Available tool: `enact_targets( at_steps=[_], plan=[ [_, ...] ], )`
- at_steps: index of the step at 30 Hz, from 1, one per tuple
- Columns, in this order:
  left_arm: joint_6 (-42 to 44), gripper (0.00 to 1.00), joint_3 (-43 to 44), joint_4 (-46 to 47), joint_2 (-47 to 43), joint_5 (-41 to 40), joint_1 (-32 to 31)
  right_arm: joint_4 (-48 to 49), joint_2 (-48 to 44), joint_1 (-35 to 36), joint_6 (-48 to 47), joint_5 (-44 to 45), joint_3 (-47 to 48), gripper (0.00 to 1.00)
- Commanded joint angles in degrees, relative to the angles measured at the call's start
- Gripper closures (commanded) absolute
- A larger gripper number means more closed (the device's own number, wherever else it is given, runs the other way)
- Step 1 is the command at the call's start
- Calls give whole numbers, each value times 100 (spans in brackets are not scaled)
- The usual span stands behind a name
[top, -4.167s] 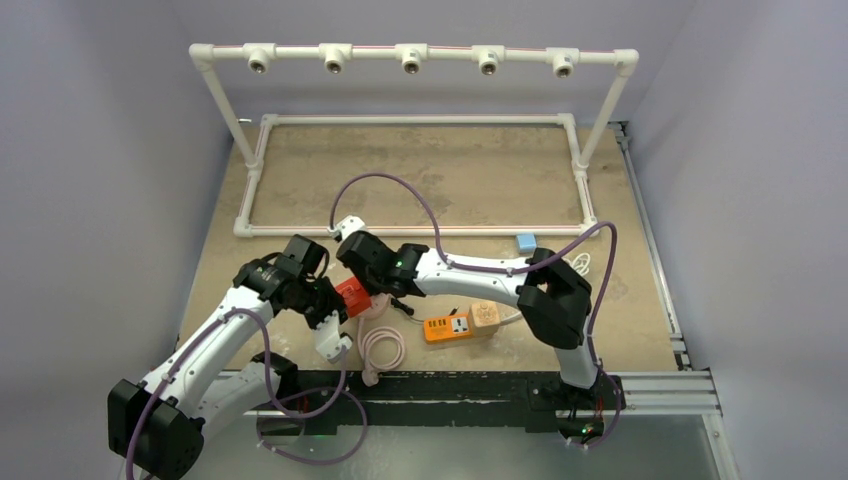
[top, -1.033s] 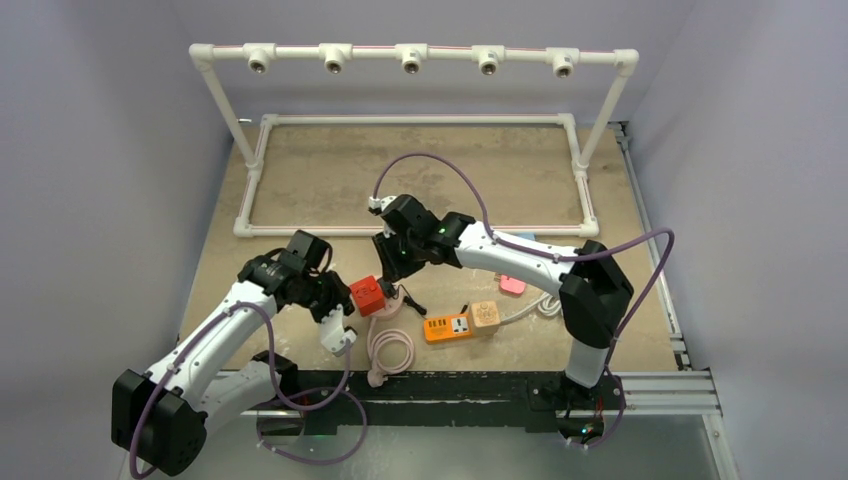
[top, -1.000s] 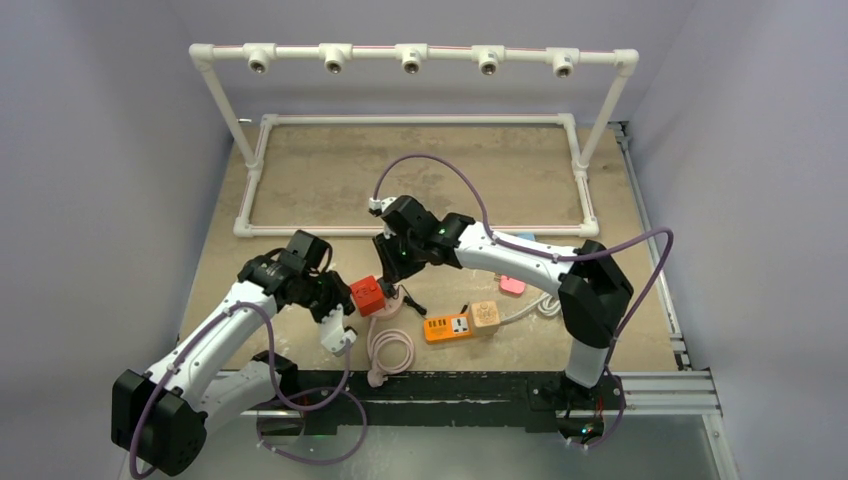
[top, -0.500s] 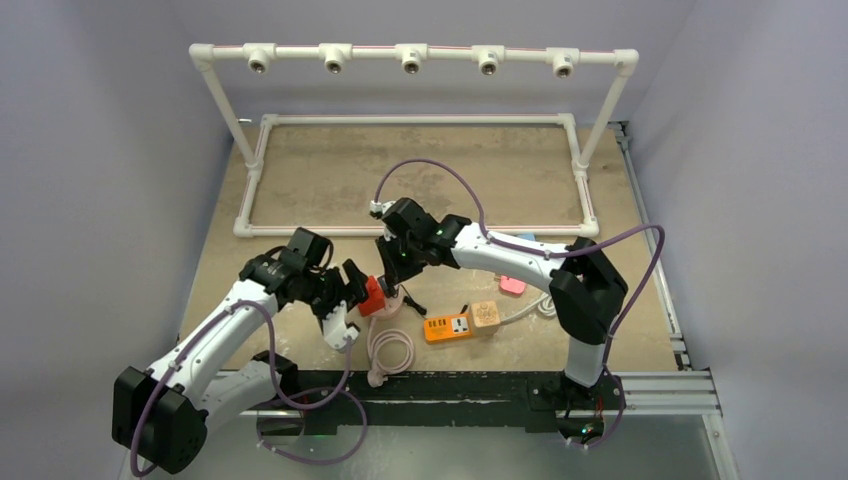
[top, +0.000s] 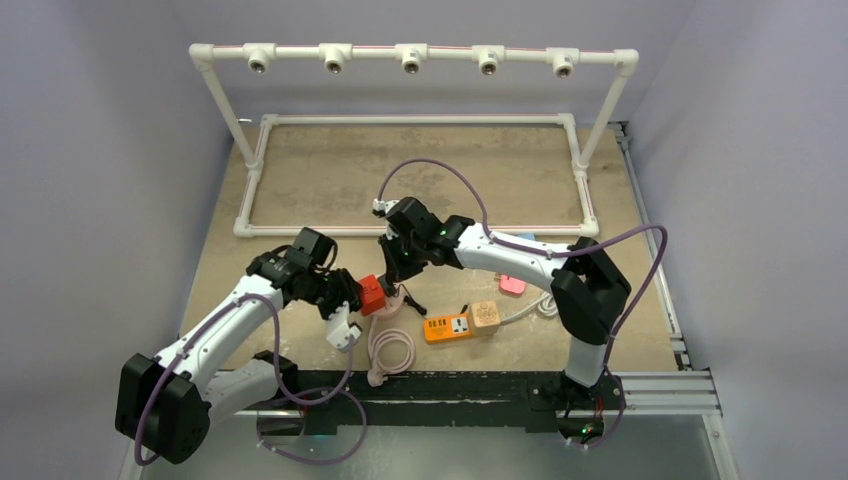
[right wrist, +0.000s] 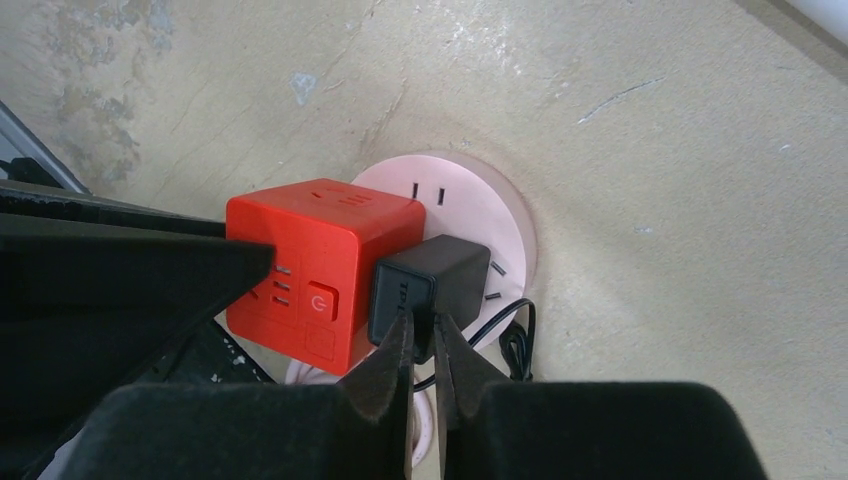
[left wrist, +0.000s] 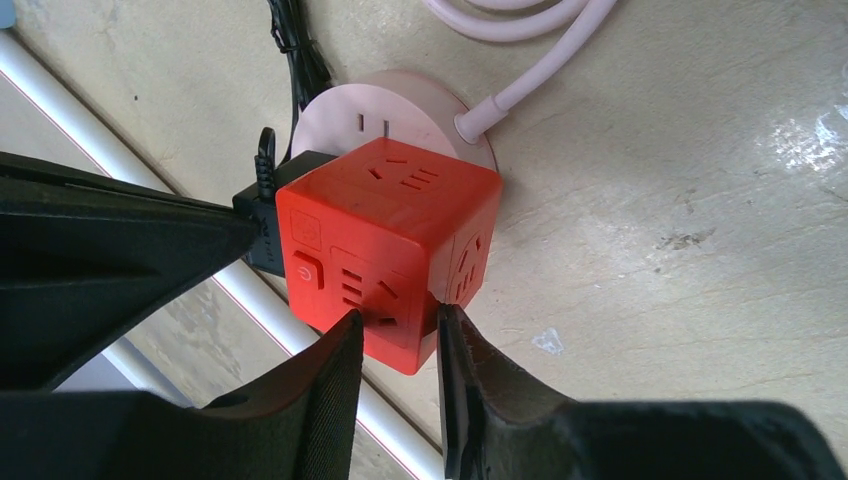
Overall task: Insert the plug
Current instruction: Press the plug into the socket.
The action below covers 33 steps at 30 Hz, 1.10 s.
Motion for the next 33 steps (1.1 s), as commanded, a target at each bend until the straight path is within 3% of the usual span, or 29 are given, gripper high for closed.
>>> enact_targets(
  at_steps=[1,12,26,33],
  plan=[
    [1835,72,-100,-188,140,46,-45,-187,69,-119,-123,409,-318,91],
    [1875,72,-119,-199,165,51,-71,-323,267,-180,-186,705,-551,99],
    [1989,75,-97,-229,211,3,-106,-92,167,-454,-236,247,-822,100],
    [1984,74,-95,-103,288,51,-139,-72,161,-389,-233,422,-827,100]
  ],
)
